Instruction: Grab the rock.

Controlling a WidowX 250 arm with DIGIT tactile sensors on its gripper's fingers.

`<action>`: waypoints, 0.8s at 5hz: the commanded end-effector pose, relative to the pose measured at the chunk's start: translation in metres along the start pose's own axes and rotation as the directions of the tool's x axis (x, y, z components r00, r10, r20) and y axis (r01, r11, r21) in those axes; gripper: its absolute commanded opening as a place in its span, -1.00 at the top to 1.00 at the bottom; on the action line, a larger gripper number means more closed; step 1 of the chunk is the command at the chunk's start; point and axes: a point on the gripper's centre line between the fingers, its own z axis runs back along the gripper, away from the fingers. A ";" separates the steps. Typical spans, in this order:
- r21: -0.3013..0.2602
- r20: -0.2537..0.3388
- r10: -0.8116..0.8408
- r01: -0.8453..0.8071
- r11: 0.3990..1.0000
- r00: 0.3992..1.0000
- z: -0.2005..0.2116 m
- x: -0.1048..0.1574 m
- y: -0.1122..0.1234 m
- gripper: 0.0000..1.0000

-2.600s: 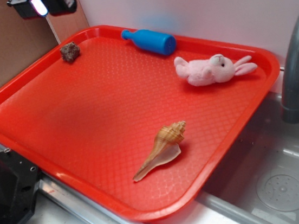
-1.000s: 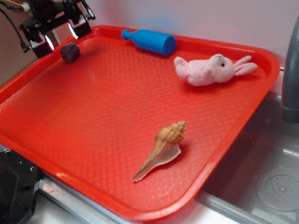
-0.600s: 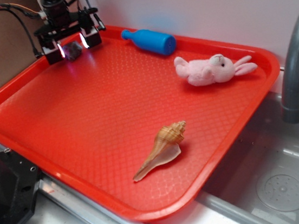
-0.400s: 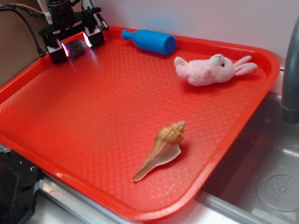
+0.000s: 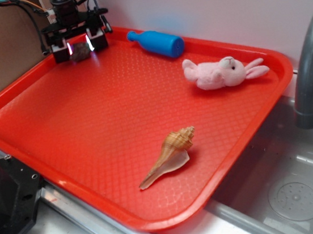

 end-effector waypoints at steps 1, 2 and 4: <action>-0.219 0.180 -0.409 0.442 0.870 0.895 0.112 -0.081 0.041 1.00; -0.331 0.170 -0.580 0.601 0.728 0.796 0.124 -0.112 0.051 1.00; -0.409 0.096 -0.730 0.696 0.590 0.676 0.128 -0.118 0.032 1.00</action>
